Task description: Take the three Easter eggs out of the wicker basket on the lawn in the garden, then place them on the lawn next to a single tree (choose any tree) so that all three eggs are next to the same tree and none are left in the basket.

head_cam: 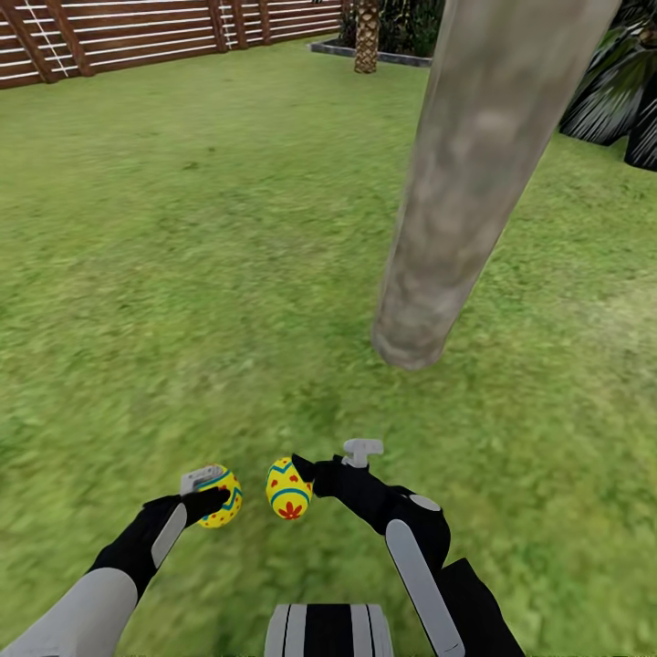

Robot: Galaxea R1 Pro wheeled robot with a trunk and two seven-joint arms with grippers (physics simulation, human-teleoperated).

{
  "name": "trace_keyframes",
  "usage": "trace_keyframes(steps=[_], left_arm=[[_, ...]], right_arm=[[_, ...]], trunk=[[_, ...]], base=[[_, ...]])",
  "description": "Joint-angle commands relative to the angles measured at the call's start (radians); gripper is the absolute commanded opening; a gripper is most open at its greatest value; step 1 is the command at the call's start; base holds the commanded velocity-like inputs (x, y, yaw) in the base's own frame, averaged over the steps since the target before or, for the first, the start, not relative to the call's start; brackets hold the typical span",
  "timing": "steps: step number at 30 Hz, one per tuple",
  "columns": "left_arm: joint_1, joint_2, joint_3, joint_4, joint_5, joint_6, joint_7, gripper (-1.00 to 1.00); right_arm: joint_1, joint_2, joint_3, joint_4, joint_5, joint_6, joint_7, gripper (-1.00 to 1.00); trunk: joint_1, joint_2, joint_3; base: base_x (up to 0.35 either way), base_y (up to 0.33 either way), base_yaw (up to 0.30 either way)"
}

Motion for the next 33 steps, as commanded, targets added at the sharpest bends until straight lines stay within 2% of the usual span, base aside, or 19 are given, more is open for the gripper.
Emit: trace_keyframes(steps=[1, 3, 12, 15, 20, 21, 27, 33], left_arm=[[0.001, -0.001, 0.002, 0.013, 0.0, 0.006, 0.002, -1.0], [0.001, 0.0, 0.002, 0.013, 0.0, 0.006, 0.002, -1.0], [0.001, -0.001, 0.002, 0.013, 0.0, 0.006, 0.002, -1.0], [0.001, -0.001, 0.002, 0.013, 0.0, 0.006, 0.002, -1.0], [0.001, -0.001, 0.002, 0.013, 0.0, 0.006, 0.003, -1.0], [0.001, -0.001, 0.003, 0.013, 0.0, 0.006, 0.003, 1.0], [0.001, 0.002, 0.008, 0.013, 0.004, 0.005, 0.0, 1.0], [0.001, 0.003, 0.014, 0.014, 0.008, 0.015, 0.002, 1.0]], right_arm=[[0.0, 0.0, 0.0, -0.001, -0.005, 0.004, -0.003, 1.0], [0.0, 0.0, 0.0, -0.001, -0.005, 0.004, -0.003, 1.0], [0.0, 0.0, 0.0, -0.001, -0.005, 0.004, -0.003, 1.0], [0.0, 0.0, 0.0, -0.001, -0.005, 0.005, -0.003, 1.0], [0.0, 0.0, 0.0, -0.001, -0.005, 0.005, -0.003, 1.0], [0.0, 0.0, 0.0, -0.001, -0.005, 0.004, -0.003, 1.0], [0.0, 0.0, 0.0, -0.001, -0.005, 0.005, -0.003, 1.0], [0.0, 0.0, 0.0, -0.001, -0.005, 0.004, -0.003, 1.0]], trunk=[[0.001, 0.0, -0.005], [0.002, -0.001, -0.012], [0.002, -0.001, -0.012], [0.003, -0.001, -0.024], [0.003, -0.001, -0.024], [0.003, -0.001, -0.024], [0.003, -0.001, -0.024], [0.0, 0.0, -0.001]], base=[[0.0, 0.0, 0.0], [0.0, 0.0, 0.0], [0.0, 0.0, 0.0], [0.0, 0.0, 0.0], [0.0, 0.0, 0.0], [0.0, 0.0, 0.0], [0.0, 0.0, 0.0], [0.0, 0.0, 0.0]])
